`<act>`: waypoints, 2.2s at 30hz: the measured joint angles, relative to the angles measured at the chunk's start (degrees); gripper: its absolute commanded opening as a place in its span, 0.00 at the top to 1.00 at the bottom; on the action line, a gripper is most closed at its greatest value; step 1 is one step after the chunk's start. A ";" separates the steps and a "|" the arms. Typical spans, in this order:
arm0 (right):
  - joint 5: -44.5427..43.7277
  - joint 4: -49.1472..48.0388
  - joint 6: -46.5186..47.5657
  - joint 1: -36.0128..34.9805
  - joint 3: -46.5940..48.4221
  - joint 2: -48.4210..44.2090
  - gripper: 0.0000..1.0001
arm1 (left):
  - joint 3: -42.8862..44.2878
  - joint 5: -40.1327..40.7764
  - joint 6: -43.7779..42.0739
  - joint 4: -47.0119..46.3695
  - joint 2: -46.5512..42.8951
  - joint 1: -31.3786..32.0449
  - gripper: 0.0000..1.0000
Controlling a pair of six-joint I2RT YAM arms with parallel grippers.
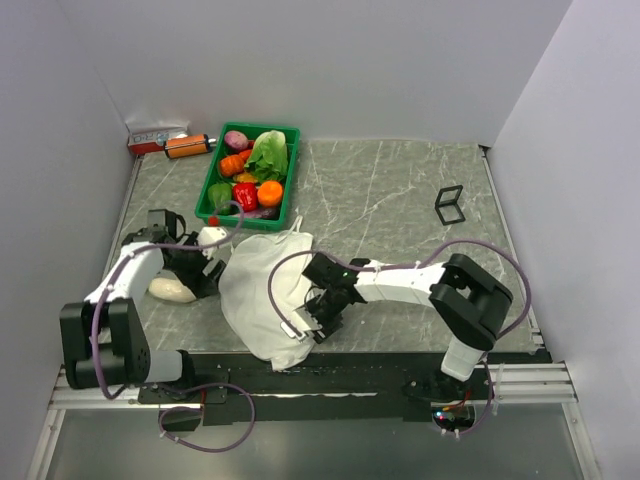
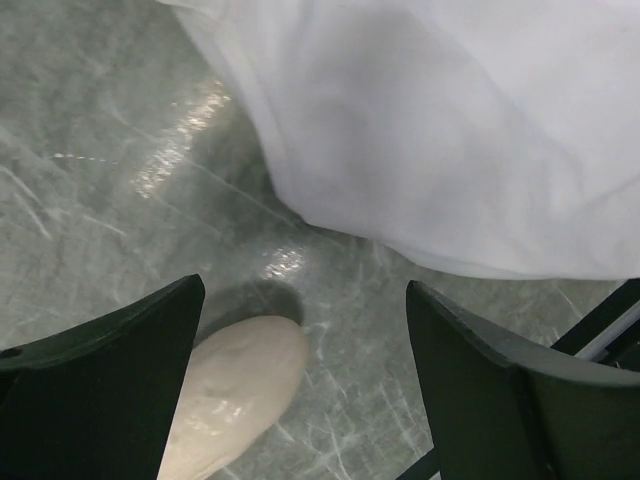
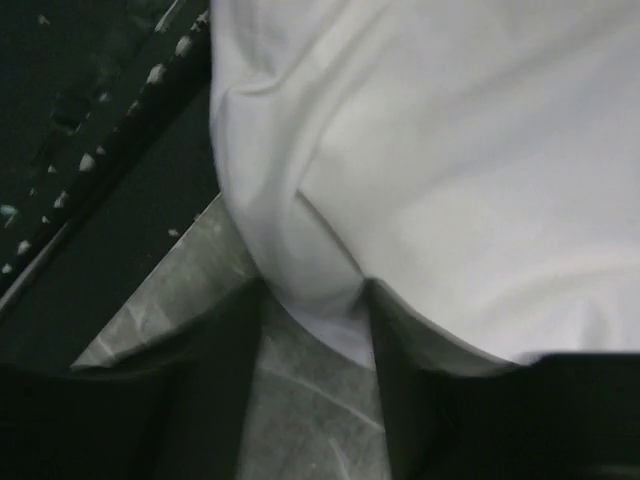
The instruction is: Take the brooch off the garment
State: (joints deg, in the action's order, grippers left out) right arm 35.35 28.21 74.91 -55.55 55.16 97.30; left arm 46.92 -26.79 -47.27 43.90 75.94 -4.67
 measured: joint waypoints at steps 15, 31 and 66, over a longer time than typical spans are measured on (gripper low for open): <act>-9.99 10.75 5.18 20.37 -3.10 -11.93 0.85 | 8.59 -10.32 6.78 -2.73 9.94 -2.73 0.14; -4.46 25.83 -6.78 31.89 38.73 6.43 0.44 | 12.90 -17.88 25.68 -9.84 11.93 -4.76 0.11; -1.62 -10.75 -50.84 6.60 40.59 30.14 0.55 | 6.78 -19.76 58.84 -15.74 1.07 -18.05 0.11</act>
State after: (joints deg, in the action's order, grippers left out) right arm 33.74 17.45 24.08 -48.95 95.74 127.44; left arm 53.69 -46.54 11.57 28.16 77.01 -22.72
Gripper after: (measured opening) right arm 0.491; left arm 0.894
